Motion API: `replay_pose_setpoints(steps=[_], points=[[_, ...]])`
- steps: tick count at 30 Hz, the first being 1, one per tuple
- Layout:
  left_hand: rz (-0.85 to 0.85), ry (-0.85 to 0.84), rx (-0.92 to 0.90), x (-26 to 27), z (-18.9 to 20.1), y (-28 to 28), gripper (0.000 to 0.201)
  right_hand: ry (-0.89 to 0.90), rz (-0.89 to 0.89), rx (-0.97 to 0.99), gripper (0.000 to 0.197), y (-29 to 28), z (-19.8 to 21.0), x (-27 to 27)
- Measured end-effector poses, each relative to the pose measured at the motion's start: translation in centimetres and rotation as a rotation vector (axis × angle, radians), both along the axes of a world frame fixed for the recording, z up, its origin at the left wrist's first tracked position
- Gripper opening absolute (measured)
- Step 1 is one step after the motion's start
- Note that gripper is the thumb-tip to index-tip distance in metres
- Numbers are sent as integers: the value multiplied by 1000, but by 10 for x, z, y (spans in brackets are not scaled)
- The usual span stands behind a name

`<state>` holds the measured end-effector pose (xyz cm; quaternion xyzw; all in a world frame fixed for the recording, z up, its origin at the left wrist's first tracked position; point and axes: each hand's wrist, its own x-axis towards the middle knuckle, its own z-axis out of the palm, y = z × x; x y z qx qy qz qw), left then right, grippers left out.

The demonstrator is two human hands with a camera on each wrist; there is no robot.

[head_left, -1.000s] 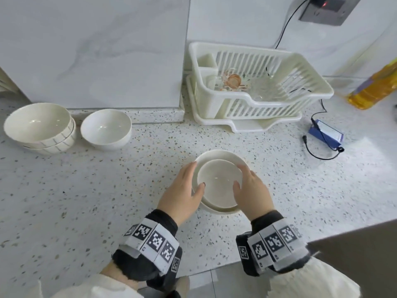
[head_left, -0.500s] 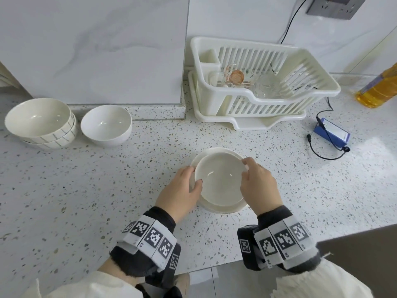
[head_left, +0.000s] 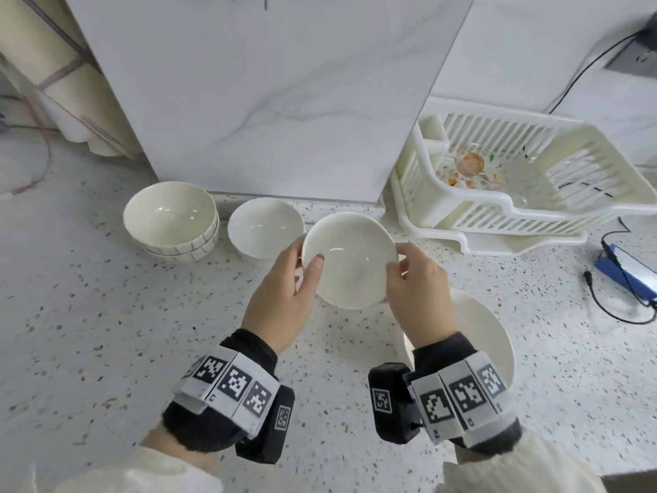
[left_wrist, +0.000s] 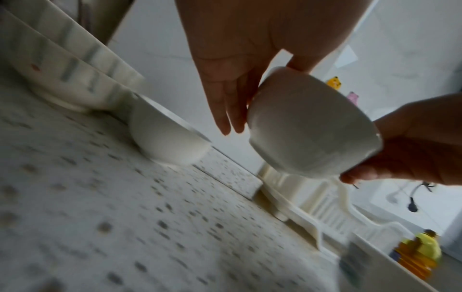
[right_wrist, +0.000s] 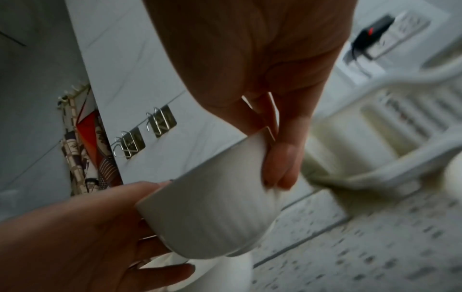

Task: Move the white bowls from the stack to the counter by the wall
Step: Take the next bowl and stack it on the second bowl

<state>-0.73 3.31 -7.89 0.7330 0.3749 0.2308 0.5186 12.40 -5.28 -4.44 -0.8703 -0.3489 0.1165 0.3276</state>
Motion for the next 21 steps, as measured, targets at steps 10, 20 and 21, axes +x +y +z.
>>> replay_pose_setpoints(steps=[10,20,21], points=[[77,-5,-75,-37,-30,78,64,199,35,-49,31,114,-18,-32],[81,-95,-229,-30,-39,91,47,226,15,-146,31,135,-32,-33],[82,-85,-242,-30,-39,92,48,232,12,-149,31,136,-34,-33]])
